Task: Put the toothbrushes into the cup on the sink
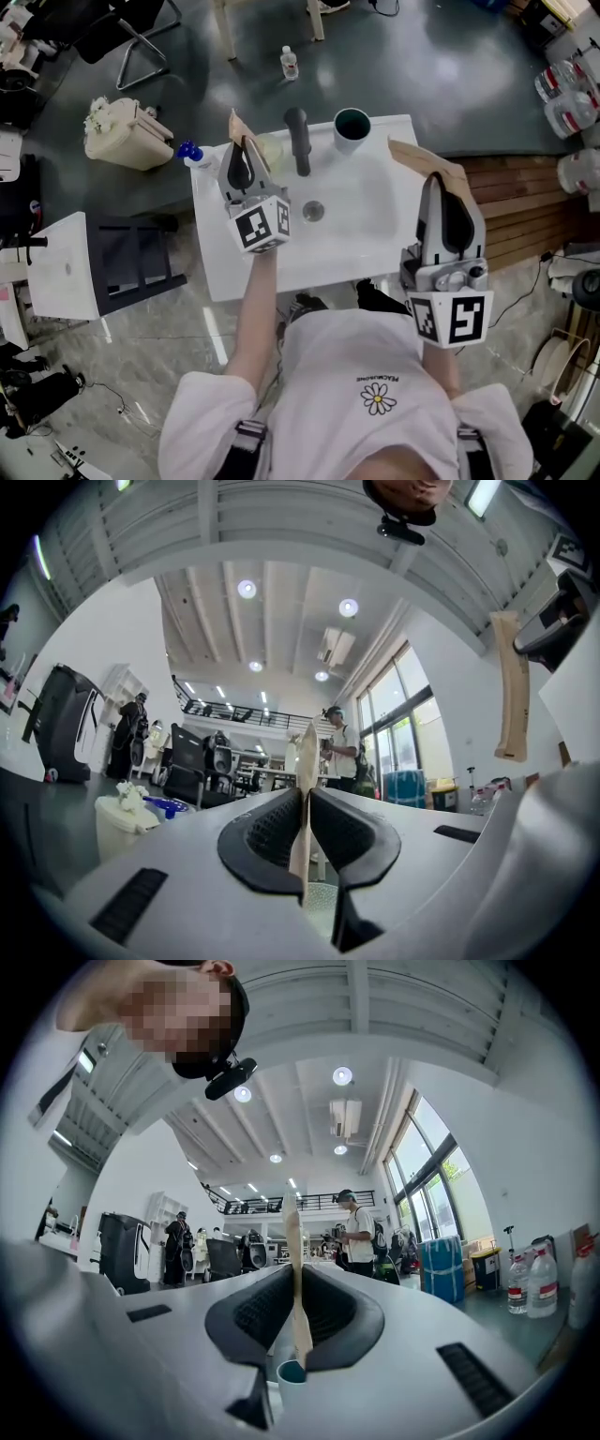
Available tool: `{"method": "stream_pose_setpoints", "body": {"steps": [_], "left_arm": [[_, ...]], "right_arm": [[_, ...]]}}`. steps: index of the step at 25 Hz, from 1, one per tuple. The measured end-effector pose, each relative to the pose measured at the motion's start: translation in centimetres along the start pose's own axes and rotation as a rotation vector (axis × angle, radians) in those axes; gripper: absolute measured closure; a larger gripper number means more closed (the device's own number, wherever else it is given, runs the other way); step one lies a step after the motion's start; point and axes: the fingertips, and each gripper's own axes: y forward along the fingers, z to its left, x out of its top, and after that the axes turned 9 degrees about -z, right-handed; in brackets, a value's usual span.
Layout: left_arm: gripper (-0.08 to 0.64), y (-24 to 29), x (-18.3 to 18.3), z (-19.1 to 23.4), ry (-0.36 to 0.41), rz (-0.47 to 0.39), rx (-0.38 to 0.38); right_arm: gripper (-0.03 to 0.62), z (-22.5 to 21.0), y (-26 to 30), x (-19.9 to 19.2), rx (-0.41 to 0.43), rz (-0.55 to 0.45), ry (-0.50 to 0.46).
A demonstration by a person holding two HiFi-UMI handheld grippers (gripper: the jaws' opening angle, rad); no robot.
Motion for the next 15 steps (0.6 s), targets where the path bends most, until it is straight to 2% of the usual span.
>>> {"method": "stream_pose_setpoints", "body": {"steps": [4,10,15], "left_arm": [[0.479,-0.2,-0.2,-0.5,0.004,0.006,-0.015],[0.474,-0.1,0.9,-0.8,0.025,-0.007,-0.024],[0.469,-0.3,4.6,-0.9,0.048,-0.069,-0.016]], "right_arm": [[0.563,-0.1,-0.2,-0.2,-0.001,0.003,0.009],[0.563,0.0,-0.2,-0.2,0.010,-0.004,0.024],[0.563,0.2,-0.1,0.4,0.026,-0.026,0.033]]}}
